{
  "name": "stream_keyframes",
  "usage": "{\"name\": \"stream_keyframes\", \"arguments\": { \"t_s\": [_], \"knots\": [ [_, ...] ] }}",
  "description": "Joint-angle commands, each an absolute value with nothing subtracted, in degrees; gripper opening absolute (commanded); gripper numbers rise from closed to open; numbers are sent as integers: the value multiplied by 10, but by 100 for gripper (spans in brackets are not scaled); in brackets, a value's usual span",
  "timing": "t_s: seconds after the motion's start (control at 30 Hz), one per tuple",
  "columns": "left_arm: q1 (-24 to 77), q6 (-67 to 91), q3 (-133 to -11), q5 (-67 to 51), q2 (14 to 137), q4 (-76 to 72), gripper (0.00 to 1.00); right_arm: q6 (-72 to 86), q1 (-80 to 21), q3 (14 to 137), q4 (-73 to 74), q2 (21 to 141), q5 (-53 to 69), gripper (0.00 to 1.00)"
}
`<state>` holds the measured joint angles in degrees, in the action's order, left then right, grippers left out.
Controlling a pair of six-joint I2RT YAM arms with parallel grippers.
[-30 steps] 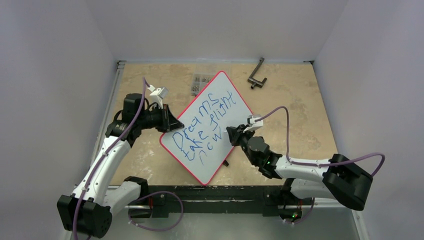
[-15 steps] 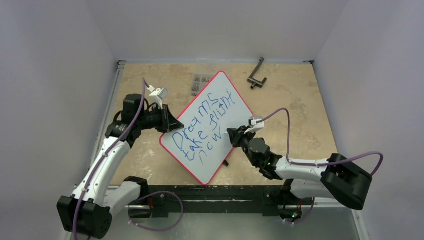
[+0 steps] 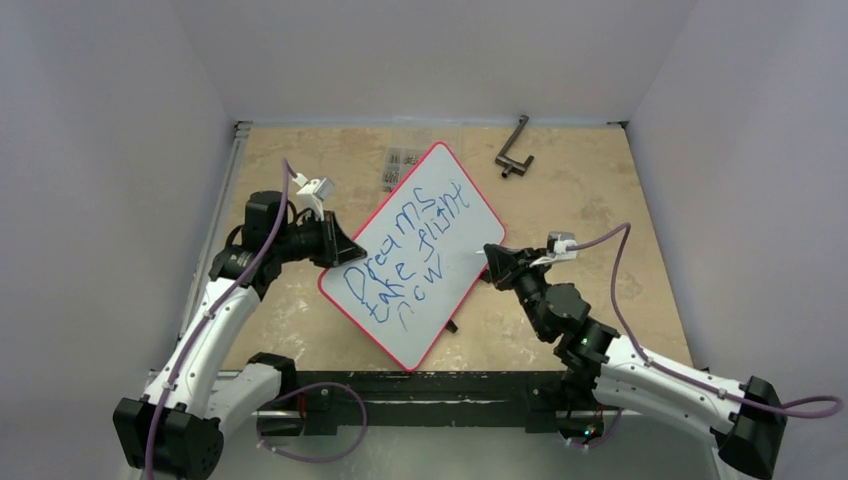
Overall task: Write a sentence on the whiteboard
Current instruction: Put down the whiteboard on the whiteboard stand, then pick up the pen cap from the center of the board.
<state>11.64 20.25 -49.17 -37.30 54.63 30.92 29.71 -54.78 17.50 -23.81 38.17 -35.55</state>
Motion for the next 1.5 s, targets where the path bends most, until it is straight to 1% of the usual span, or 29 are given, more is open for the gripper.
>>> {"name": "stream_keyframes", "arguments": {
  "t_s": [0.0,0.13,0.33,0.63,0.77,0.93,1.13,1.37,1.47],
  "knots": [
    [112,142,-474,-273,549,344,9,286,-547,199,-171,348,-386,0],
    [112,137,-476,-261,555,353,19,290,-547,194,-166,333,-388,0],
    [112,137,-475,-260,556,348,30,295,-547,186,-161,320,-391,0],
    [112,136,-475,-266,557,339,37,296,-547,177,-158,310,-394,0],
    [112,136,-477,-265,552,333,44,294,-547,178,-157,311,-396,0],
    [112,135,-483,-264,548,331,50,286,-547,184,-151,311,-397,0],
    [112,130,-500,-268,545,334,54,275,-547,198,-136,311,-402,0],
    [114,97,-539,-274,540,362,54,261,-547,220,-116,311,-416,0],
    [120,82,-555,-261,526,371,56,252,-547,239,-101,314,-426,0]
  ]
}}
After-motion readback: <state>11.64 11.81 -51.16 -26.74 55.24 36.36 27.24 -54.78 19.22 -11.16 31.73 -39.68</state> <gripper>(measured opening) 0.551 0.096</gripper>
